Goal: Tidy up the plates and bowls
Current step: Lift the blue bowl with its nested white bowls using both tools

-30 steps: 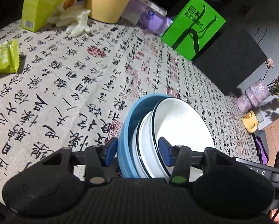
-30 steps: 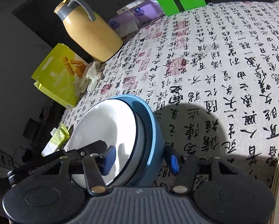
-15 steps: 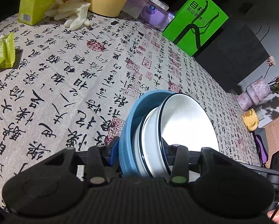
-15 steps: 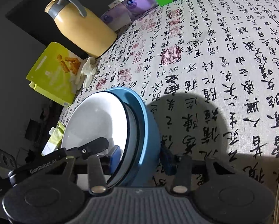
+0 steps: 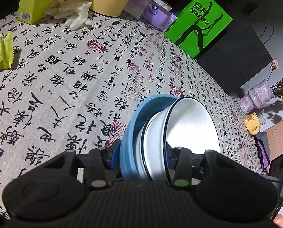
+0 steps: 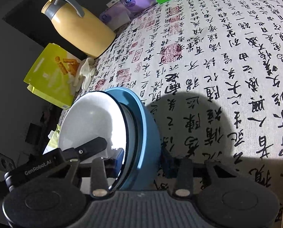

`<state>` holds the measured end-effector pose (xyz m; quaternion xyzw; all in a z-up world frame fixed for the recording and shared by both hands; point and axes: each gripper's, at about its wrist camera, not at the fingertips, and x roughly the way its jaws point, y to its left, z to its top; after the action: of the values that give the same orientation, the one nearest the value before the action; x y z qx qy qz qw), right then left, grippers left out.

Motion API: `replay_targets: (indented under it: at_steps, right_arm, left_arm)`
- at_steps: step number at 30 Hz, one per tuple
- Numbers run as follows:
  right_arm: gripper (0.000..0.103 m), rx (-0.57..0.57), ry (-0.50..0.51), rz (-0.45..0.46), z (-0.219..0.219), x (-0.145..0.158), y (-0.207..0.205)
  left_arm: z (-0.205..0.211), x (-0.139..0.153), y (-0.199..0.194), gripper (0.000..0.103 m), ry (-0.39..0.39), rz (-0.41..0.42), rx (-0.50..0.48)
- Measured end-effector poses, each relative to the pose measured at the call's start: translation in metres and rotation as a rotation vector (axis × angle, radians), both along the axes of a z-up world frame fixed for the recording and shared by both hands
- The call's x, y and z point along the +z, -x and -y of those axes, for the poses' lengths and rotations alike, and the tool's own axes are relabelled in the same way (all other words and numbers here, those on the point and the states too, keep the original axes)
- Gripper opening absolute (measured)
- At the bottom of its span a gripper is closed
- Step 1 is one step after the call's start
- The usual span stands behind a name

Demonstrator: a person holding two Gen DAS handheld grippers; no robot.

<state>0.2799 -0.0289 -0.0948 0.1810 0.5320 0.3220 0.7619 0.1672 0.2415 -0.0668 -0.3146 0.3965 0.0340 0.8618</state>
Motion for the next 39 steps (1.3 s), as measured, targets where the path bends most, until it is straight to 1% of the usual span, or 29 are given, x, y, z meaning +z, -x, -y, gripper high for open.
replay_targets:
  at_steps: [15, 39]
  right_arm:
    - [0.039, 0.0, -0.006, -0.002, 0.0009, -0.0015, -0.0008]
    - [0.039, 0.002, -0.008, 0.022, 0.001, -0.0005, 0.0014]
  left_arm:
    - [0.0002, -0.0006, -0.0015, 0.044, 0.0, 0.001, 0.002]
    - [0.0014, -0.0001, -0.0013, 0.043, -0.02, 0.012, -0.01]
